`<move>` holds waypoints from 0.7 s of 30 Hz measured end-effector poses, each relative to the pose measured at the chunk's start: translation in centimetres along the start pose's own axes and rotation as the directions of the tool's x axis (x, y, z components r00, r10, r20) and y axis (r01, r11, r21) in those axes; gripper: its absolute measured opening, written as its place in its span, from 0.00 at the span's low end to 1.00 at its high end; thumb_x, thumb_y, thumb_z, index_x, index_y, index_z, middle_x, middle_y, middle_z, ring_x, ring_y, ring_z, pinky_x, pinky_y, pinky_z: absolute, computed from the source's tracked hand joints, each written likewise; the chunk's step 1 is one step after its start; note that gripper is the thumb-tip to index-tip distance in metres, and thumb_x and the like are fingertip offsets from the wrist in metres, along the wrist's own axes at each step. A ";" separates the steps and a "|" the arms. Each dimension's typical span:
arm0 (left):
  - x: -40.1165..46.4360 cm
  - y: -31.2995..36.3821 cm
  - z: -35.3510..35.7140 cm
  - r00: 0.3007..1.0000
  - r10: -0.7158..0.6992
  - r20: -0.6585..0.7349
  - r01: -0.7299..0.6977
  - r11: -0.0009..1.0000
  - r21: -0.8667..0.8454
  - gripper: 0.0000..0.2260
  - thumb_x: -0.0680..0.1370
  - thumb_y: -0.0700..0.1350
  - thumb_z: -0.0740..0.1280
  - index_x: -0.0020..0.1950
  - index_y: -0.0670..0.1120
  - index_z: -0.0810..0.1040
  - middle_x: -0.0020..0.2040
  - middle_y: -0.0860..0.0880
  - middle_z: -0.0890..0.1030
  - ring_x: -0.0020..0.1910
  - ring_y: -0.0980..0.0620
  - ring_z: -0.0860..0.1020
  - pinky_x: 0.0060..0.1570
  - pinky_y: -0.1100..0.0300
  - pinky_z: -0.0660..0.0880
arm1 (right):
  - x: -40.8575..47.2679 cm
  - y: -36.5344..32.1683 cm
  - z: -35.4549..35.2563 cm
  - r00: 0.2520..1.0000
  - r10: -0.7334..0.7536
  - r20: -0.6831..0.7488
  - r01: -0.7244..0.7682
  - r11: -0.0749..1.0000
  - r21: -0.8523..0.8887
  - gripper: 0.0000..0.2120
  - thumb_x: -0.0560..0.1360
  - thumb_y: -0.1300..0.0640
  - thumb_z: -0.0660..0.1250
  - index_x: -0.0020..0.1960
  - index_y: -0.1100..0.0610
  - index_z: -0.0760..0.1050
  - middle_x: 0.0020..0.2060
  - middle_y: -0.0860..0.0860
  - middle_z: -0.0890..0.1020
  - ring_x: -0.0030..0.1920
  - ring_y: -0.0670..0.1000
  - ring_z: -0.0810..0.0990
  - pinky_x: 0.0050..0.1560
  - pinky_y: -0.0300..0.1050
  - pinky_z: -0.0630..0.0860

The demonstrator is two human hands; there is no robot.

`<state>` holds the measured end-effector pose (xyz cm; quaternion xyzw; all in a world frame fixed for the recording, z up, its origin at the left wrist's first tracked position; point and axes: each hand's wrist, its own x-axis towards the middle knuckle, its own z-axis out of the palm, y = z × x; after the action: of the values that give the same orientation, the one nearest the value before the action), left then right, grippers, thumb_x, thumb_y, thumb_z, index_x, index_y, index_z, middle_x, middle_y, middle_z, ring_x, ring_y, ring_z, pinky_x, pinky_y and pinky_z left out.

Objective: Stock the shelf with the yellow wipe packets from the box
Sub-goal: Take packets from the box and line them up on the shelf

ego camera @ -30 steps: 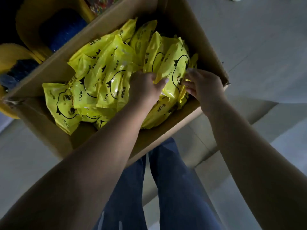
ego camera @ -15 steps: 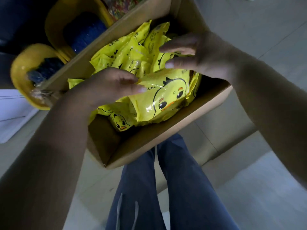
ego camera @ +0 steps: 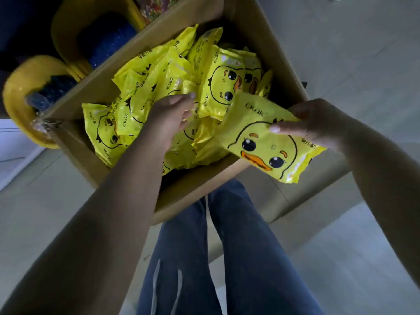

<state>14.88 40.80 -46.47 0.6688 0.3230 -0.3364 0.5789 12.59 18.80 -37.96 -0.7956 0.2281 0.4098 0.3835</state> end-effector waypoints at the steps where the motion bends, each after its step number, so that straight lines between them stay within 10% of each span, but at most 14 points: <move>1: 0.7 -0.3 0.6 0.996 -0.004 -0.093 0.011 0.997 0.077 0.16 0.77 0.51 0.64 0.59 0.43 0.75 0.43 0.51 0.77 0.49 0.52 0.76 0.50 0.60 0.74 | 0.3 0.4 0.1 0.998 0.059 -0.039 -0.062 0.993 -0.097 0.15 0.68 0.45 0.69 0.44 0.57 0.79 0.35 0.54 0.80 0.33 0.47 0.75 0.39 0.39 0.68; 6: 2.7 -0.8 4.0 0.992 -0.048 -0.115 0.081 0.950 0.302 0.16 0.75 0.60 0.62 0.36 0.50 0.68 0.34 0.50 0.68 0.33 0.54 0.69 0.36 0.62 0.69 | 2.8 4.6 -0.3 0.982 0.013 -0.189 -0.011 1.000 0.012 0.21 0.70 0.44 0.67 0.47 0.63 0.78 0.27 0.58 0.75 0.27 0.47 0.71 0.31 0.39 0.61; 11: 4.0 -1.2 5.5 0.984 -0.065 -0.167 0.098 0.975 0.200 0.24 0.77 0.53 0.64 0.68 0.41 0.68 0.35 0.51 0.68 0.32 0.57 0.67 0.43 0.61 0.72 | 2.8 5.2 0.1 0.973 0.034 -0.227 -0.020 0.998 0.063 0.12 0.71 0.44 0.67 0.45 0.54 0.76 0.30 0.51 0.74 0.30 0.48 0.72 0.34 0.38 0.67; 16: 2.5 -1.7 4.0 0.988 -0.052 -0.144 0.063 0.996 0.069 0.12 0.77 0.49 0.64 0.52 0.41 0.74 0.41 0.50 0.71 0.42 0.55 0.73 0.53 0.61 0.74 | 2.4 4.6 0.6 0.969 0.057 -0.239 -0.035 0.995 0.095 0.16 0.70 0.43 0.68 0.40 0.57 0.75 0.28 0.53 0.71 0.28 0.49 0.69 0.34 0.40 0.65; 21: -3.2 -2.4 -0.3 0.996 -0.001 -0.091 0.002 1.000 0.013 0.15 0.78 0.44 0.63 0.60 0.36 0.71 0.52 0.47 0.75 0.56 0.49 0.73 0.45 0.65 0.75 | -0.3 1.9 1.4 0.982 -0.019 -0.186 0.047 0.988 0.146 0.16 0.70 0.44 0.68 0.31 0.53 0.70 0.29 0.52 0.73 0.30 0.50 0.73 0.34 0.42 0.70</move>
<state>11.15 41.27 -45.15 0.6869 0.3474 -0.3083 0.5590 10.44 18.75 -39.03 -0.8028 0.2794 0.3098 0.4261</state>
